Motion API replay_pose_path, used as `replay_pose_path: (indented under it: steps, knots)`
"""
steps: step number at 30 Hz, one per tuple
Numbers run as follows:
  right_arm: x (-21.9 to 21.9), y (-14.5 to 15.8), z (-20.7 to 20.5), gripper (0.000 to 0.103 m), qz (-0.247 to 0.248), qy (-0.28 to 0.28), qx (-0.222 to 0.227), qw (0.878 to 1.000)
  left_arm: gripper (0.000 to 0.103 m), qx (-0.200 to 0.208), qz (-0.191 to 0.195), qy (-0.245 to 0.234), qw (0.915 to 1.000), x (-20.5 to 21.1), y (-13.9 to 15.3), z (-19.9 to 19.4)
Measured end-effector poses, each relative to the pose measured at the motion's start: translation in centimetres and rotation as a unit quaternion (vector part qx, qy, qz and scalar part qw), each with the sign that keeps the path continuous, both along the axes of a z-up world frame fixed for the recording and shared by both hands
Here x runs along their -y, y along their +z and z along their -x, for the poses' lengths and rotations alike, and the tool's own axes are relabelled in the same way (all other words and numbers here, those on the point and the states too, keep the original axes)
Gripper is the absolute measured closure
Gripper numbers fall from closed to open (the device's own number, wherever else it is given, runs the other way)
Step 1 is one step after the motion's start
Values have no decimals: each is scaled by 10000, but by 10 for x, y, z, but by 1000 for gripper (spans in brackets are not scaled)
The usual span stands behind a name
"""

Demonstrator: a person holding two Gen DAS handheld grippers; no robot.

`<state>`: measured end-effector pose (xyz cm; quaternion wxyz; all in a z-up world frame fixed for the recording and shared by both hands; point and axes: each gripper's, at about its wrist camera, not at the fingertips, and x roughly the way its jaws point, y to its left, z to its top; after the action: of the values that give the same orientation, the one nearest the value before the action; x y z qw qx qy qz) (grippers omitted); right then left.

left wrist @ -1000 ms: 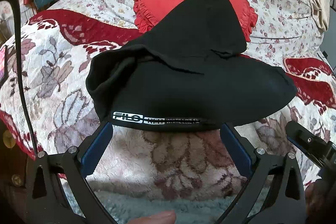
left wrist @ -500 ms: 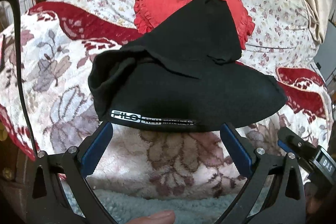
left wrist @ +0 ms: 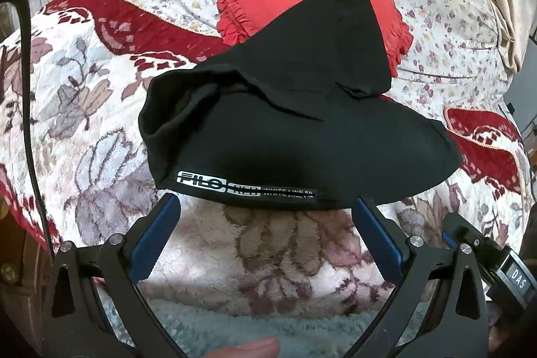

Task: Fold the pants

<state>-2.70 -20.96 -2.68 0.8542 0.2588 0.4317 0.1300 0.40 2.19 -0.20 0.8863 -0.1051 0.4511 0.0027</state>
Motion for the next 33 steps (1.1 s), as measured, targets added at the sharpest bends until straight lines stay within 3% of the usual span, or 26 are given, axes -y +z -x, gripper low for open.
replay_pose_path:
  steps: [26, 31, 33]
  knots:
    - [1, -3, -1, 30, 3, 27, -65, 10000, 1, -29, 34, -49, 10000, 3, -2, -3]
    - [0, -4, 0, 30, 1, 21, -66, 10000, 1, 113, 319, -61, 9994, -4, -1, -2]
    - [0, -3, 0, 30, 3, 25, -56, 10000, 1, 214, 659, -213, 9974, -9, 1, -2]
